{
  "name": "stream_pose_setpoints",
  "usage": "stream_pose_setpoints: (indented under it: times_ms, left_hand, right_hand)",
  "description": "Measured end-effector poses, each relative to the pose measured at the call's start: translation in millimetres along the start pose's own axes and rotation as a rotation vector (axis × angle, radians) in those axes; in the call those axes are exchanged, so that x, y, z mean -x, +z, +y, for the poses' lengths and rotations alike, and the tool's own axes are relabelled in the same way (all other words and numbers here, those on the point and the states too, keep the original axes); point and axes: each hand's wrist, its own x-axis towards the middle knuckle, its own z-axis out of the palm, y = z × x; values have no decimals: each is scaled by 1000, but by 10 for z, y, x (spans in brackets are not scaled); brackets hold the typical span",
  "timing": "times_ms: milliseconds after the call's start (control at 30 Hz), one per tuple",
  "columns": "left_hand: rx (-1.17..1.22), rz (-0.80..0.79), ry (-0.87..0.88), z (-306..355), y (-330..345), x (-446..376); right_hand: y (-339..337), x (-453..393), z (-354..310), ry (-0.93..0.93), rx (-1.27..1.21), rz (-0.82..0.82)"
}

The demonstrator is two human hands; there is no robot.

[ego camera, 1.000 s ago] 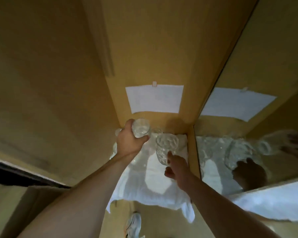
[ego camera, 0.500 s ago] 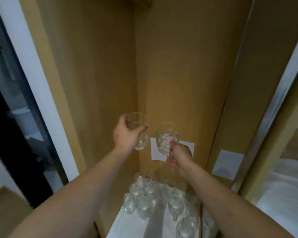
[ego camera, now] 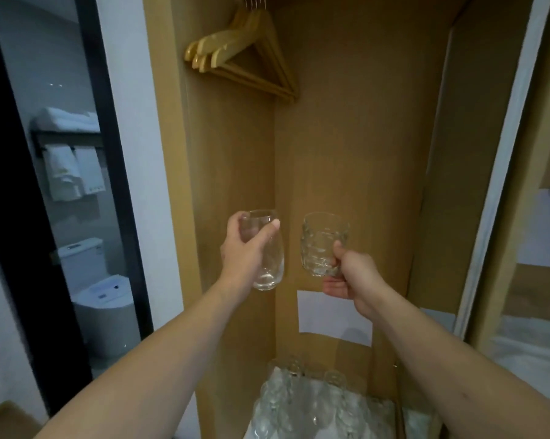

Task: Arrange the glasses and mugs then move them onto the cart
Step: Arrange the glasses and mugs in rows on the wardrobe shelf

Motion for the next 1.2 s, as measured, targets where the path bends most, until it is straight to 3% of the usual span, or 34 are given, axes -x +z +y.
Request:
stream_pose_setpoints:
  times_ms: [300, 600, 867, 1200]
  left_hand:
    - [47, -131, -28, -9, -448, 402]
    - [75, -312, -83, -18, -219, 1051]
    - [119, -348, -87, 246, 322, 1552]
    - [199, -426, -130, 592, 1640, 2443]
  right_hand:
    - [269, 925, 170, 40, -40, 113]
    - [-90, 1768, 403, 108, -57, 247]
    - [-845, 2172, 393, 95, -46, 345]
    - [-2359, 2587, 386, 123, -40, 455]
